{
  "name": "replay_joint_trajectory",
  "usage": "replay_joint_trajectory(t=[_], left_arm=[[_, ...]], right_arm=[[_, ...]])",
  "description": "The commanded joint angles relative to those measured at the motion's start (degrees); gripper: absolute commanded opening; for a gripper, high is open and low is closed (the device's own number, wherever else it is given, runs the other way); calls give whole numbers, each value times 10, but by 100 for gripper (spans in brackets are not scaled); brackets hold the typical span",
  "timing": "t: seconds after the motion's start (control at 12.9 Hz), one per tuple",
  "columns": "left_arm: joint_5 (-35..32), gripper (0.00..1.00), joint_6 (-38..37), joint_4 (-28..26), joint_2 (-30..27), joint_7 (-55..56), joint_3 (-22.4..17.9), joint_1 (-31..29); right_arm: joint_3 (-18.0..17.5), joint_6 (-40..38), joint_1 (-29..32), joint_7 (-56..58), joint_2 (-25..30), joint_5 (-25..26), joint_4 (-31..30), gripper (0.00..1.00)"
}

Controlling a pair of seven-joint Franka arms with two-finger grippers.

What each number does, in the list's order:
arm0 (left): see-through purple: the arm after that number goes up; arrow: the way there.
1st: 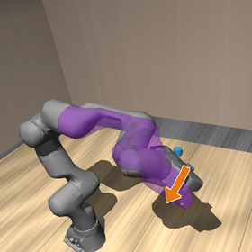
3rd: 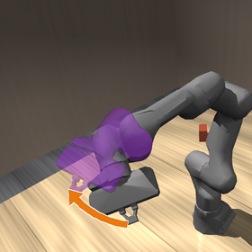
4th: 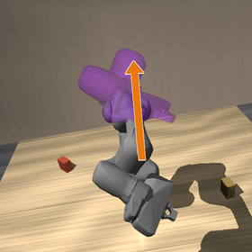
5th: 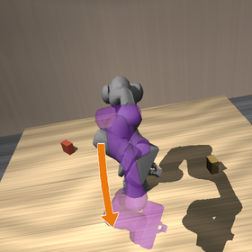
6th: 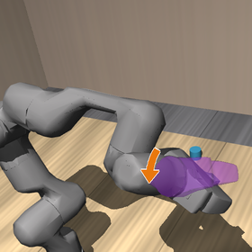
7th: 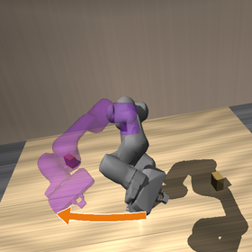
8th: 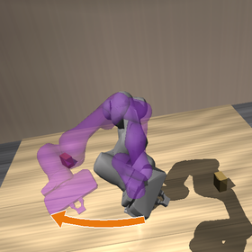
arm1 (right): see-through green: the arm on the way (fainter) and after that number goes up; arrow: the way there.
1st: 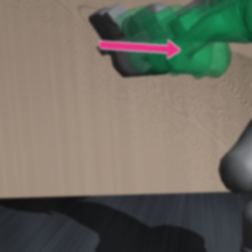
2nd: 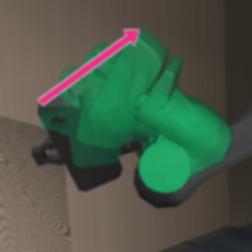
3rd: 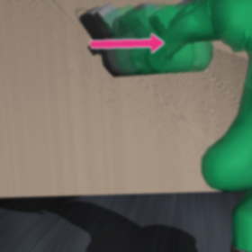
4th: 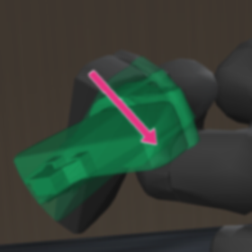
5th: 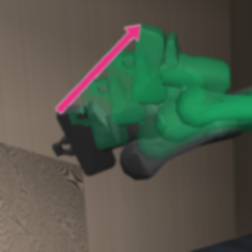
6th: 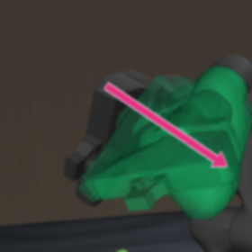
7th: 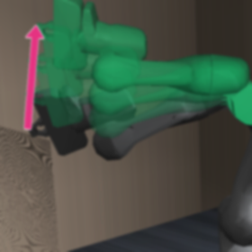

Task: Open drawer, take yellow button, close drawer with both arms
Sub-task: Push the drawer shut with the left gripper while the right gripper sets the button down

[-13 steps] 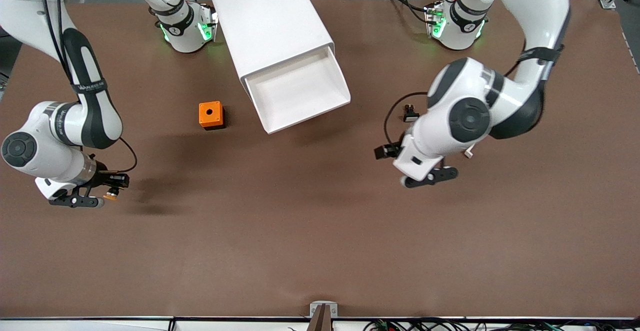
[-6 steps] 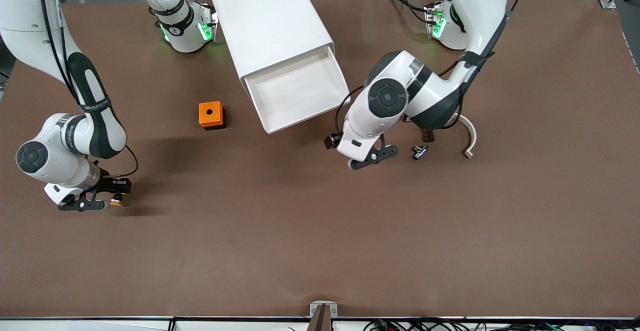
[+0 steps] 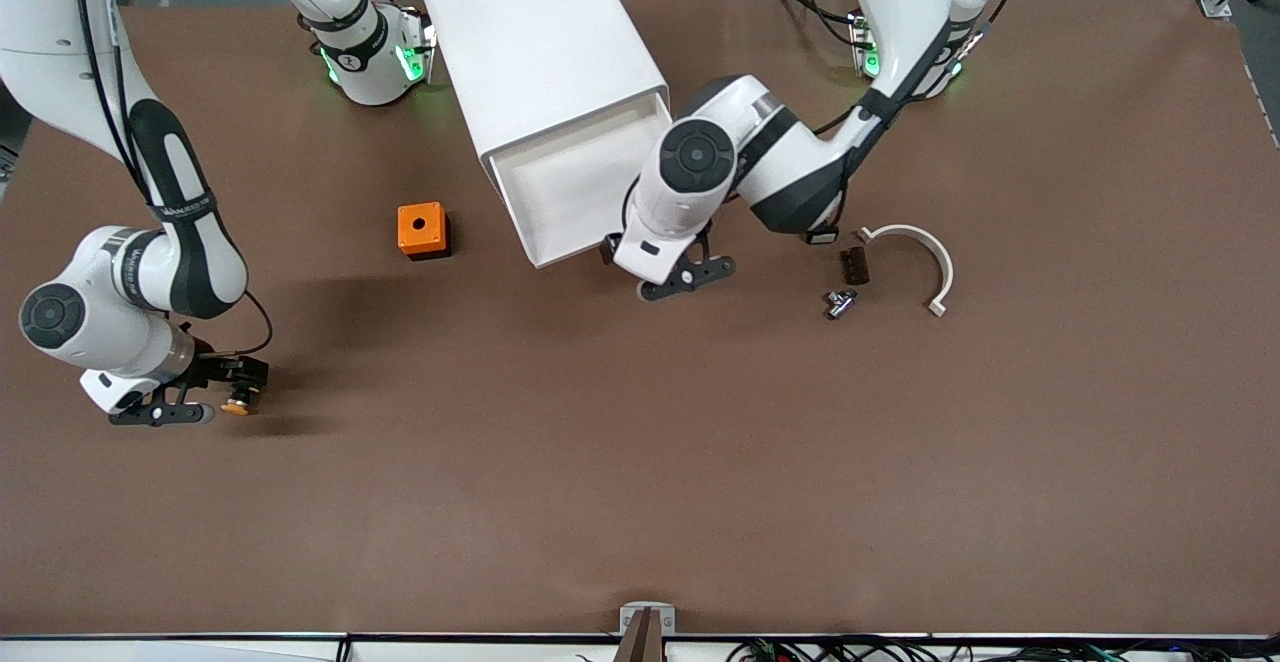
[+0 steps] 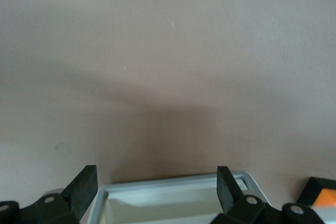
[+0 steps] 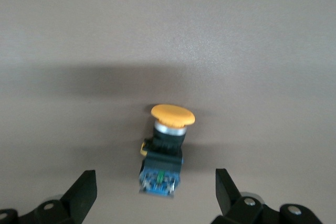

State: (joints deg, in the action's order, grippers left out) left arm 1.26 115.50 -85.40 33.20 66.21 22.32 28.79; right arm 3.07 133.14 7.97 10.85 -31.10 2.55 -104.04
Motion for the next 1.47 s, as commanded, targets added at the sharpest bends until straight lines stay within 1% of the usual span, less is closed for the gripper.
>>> replay_joint_trajectory(t=[0.0,0.08,0.23,0.47,0.7,0.78,0.85,0.93,1.16,1.32,1.4], left_arm=[[2,100,-1,2,-3,32,-1,25],[3,100,-2,1,-2,44,-1,36],[5,100,-5,-1,-2,72,-1,56],[6,100,-8,-3,-2,117,2,86],[6,100,-12,-9,-2,146,25,88],[6,100,-12,-13,-2,152,32,88],[6,100,-12,-19,-3,158,38,88],[6,100,-12,-24,-4,165,44,88],[6,100,-26,-24,-6,172,48,87],[5,100,-37,-22,-9,165,47,76],[5,100,-45,-19,-9,164,47,70]], right_arm=[[-10,-127,4,-27,53,-11,44,100],[-10,-161,0,-42,66,-13,57,100],[-10,-216,-15,-88,110,-18,64,100],[-10,-321,-22,-96,153,-19,105,100],[-12,-405,-23,-97,190,-24,143,100],[-23,-436,-41,-102,198,-32,164,100],[-24,-468,-61,-118,197,-22,197,100],[-25,-485,-61,-127,197,-22,214,100],[-25,-500,-61,-132,202,-28,227,100],[-24,-536,-57,-130,199,-24,268,100],[-24,-546,-48,-130,199,-26,278,100]])
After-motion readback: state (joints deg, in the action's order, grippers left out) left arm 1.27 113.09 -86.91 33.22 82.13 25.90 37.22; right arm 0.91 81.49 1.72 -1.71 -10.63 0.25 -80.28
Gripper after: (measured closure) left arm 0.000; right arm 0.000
